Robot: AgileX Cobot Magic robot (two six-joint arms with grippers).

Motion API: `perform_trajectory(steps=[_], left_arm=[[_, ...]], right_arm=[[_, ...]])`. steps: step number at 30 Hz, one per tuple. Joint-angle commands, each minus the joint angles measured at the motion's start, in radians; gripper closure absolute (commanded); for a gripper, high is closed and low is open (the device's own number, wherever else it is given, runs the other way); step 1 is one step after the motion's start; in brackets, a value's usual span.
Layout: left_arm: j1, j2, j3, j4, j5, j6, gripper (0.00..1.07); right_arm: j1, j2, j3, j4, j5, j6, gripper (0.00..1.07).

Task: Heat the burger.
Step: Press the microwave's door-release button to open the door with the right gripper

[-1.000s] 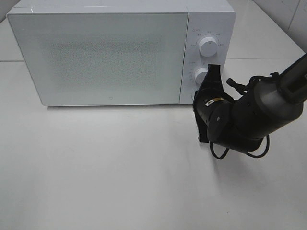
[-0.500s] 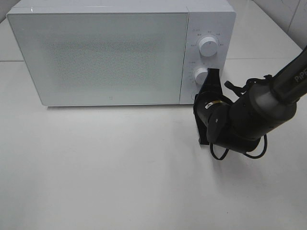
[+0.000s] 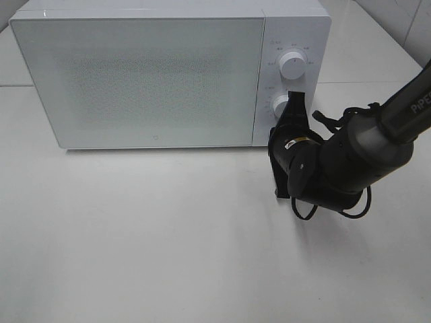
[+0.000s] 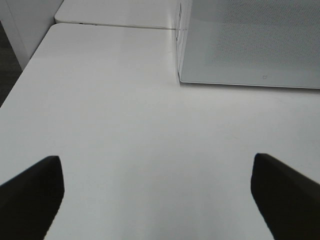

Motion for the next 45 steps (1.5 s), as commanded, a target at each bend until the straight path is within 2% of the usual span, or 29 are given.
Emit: perform_trajectory(steps=[1,45], left_arm=[[0.003,-0.021,0.003,-0.003,-0.002,-0.005,0.11],[0.003,-0.021,0.003,-0.003,-0.002,-0.005,0.11]], right_arm=[[-0.005,0.0,-0.007,-0.008,-0.015,-0.001,1.07],[-0.028,0.038,-0.086,0.014,-0.058,-0.052,1.07]])
